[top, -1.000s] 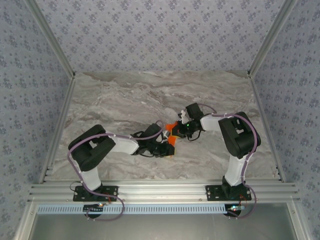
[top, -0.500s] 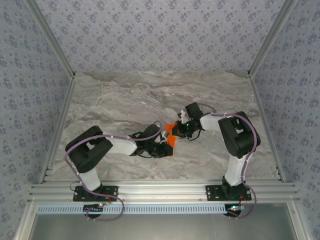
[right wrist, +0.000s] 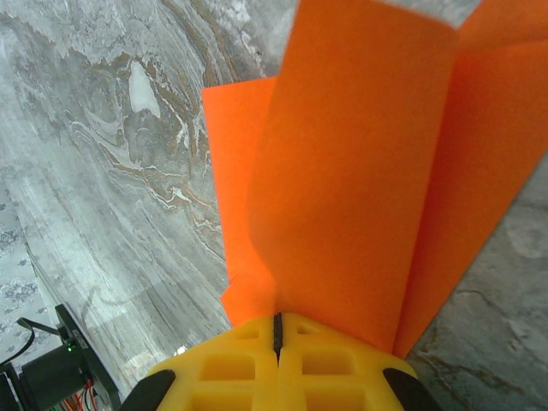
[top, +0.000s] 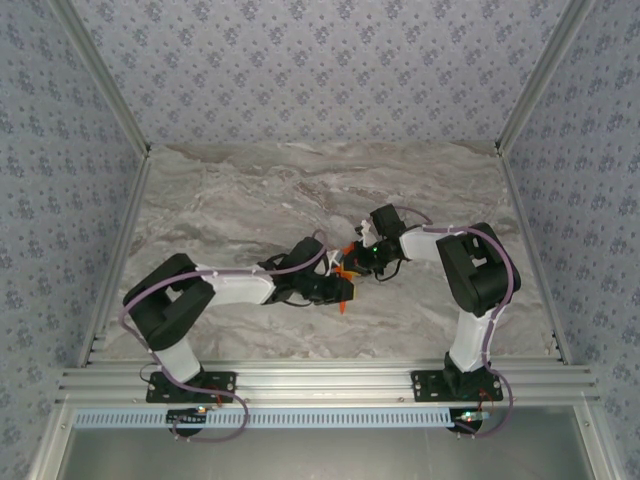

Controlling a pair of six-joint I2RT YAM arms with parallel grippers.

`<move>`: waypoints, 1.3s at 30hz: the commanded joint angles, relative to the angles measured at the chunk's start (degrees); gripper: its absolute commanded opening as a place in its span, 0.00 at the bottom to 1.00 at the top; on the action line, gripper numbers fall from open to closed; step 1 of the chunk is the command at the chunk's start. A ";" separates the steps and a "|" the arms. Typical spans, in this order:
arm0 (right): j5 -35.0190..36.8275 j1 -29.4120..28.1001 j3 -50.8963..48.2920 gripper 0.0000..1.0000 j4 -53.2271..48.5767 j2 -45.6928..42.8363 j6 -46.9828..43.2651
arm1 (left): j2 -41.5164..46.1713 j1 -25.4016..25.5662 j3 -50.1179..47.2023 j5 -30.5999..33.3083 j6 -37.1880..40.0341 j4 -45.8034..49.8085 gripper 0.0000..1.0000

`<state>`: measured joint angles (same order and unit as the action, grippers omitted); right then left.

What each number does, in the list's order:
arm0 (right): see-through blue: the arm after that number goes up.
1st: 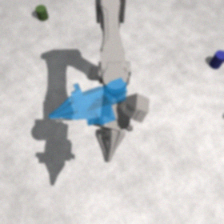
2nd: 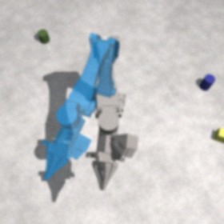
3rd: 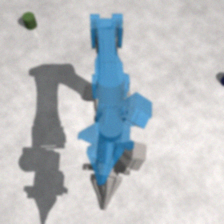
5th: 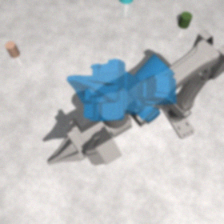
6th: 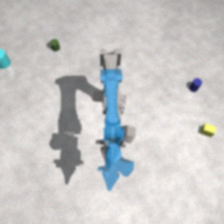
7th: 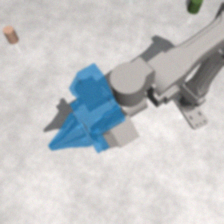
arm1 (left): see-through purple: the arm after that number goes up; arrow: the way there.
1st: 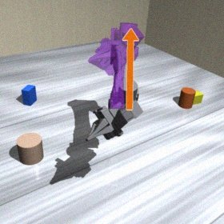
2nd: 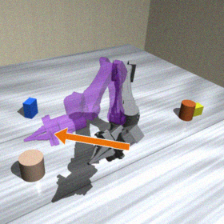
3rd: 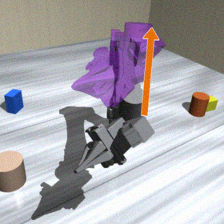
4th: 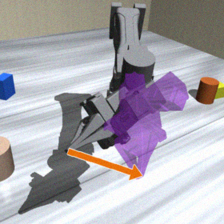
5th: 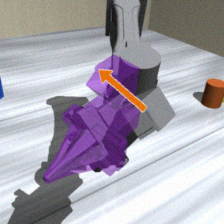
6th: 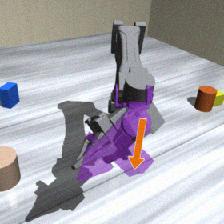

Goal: Fold a paper plane with a square sheet of paper (fold left side to right side)
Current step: Fold the wing for the fifth time at the center of the table.

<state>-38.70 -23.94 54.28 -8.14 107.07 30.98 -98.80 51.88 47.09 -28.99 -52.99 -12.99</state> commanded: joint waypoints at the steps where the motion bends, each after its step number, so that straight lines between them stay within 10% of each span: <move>1: 4.77 -0.16 -0.24 0.02 -4.64 2.45 -1.11 | -2.98 0.34 1.59 -0.46 1.44 1.76 0.22; 39: 6.73 2.72 4.10 0.01 -3.92 2.83 -4.46 | -5.60 0.69 -6.52 3.07 -4.52 4.79 0.11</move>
<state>-37.93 -23.14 56.51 -11.46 107.72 28.86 -102.91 51.88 43.59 -26.52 -56.51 -15.27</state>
